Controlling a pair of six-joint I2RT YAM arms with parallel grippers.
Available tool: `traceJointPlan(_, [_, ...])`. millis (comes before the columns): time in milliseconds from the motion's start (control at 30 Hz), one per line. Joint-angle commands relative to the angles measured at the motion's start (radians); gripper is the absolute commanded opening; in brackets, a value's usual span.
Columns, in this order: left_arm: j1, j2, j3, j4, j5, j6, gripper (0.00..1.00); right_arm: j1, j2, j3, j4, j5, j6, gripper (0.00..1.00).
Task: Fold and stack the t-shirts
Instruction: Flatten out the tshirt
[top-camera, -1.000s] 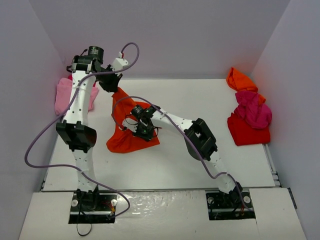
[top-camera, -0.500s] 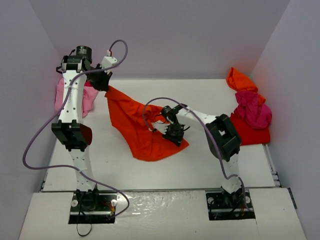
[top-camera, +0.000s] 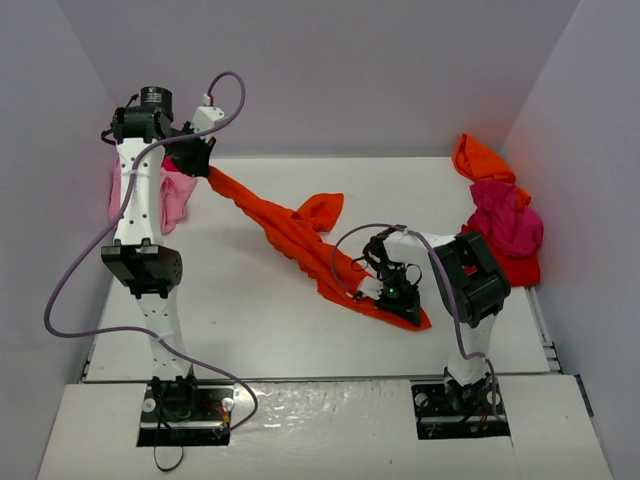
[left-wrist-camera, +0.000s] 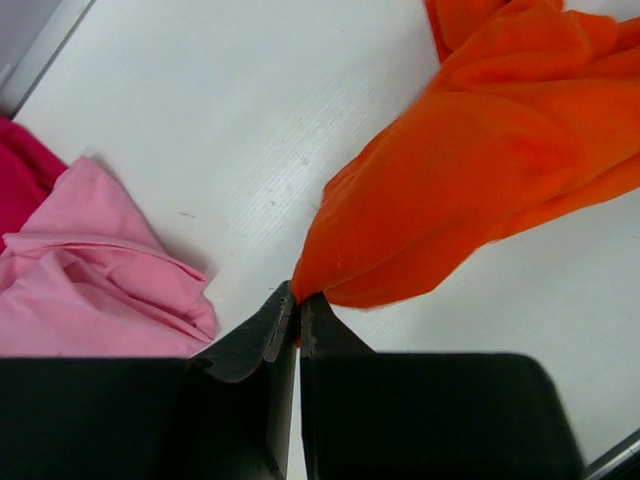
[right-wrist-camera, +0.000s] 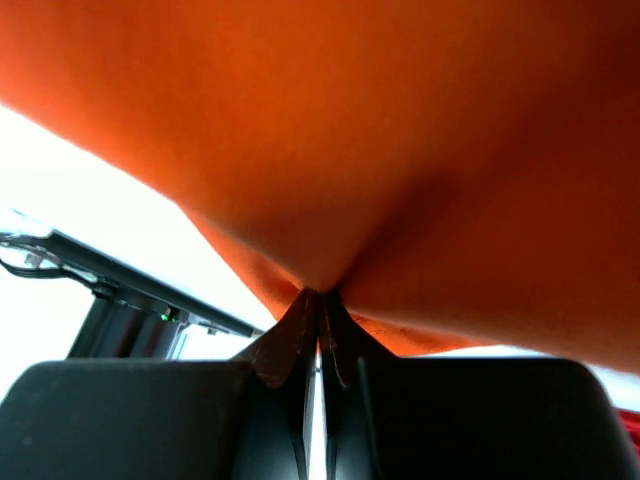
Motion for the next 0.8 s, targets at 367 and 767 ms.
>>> traceJointPlan(367, [0.131, 0.024, 0.099, -0.238, -0.021, 0.007, 0.00, -0.096, -0.038, -0.095, -0.014, 0.034, -0.031, 0.00])
traceJointPlan(767, [0.117, -0.214, -0.247, -0.242, -0.030, 0.145, 0.00, -0.090, -0.138, 0.203, -0.179, -0.040, -0.088, 0.21])
